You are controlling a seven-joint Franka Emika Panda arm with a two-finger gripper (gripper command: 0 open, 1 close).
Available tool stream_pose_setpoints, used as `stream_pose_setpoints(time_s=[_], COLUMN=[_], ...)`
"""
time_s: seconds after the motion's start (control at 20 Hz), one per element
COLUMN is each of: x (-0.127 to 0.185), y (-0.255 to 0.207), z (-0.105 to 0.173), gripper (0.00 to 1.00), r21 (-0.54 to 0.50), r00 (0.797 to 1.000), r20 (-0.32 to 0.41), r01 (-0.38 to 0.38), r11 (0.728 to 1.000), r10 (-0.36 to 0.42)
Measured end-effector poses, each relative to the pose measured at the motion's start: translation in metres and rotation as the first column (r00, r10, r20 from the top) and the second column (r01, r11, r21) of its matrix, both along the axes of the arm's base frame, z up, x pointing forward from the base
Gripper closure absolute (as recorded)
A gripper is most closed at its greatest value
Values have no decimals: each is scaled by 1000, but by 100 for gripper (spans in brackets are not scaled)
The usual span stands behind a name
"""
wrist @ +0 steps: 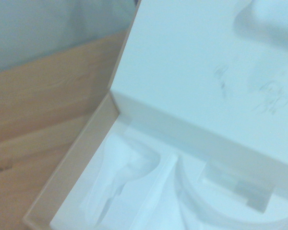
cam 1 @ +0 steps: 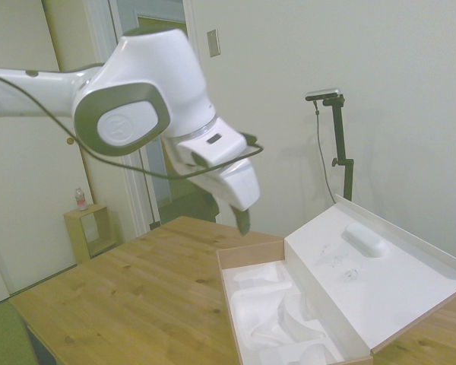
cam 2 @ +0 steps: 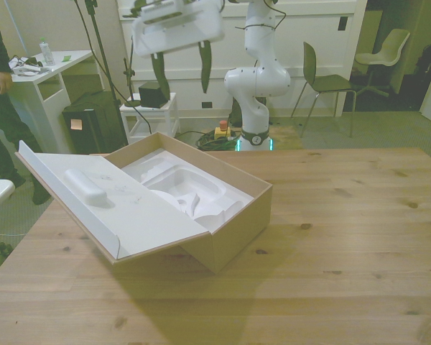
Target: Close the box
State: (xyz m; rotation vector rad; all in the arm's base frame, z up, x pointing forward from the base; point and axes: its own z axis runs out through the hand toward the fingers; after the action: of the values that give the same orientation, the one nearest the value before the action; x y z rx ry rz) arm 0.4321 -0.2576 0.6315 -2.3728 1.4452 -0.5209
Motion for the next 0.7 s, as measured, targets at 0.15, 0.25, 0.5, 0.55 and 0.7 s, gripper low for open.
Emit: stream_pose_setpoints(time_s=[0.15, 0.25, 0.5, 0.55, 0.7], x=[13, 19, 39, 45, 65], y=[-45, -74, -131, -140, -169], z=[20, 31, 49, 48, 40], gripper=[0, 0, 0, 0, 0], r21=[4, 4, 5, 8, 11], r00=[998, 995, 978, 975, 966], r20=[21, 43, 116, 124, 144], r01=[53, 89, 172, 185, 216], r11=[999, 996, 985, 983, 976], r10=[-53, -89, -172, -184, -215])
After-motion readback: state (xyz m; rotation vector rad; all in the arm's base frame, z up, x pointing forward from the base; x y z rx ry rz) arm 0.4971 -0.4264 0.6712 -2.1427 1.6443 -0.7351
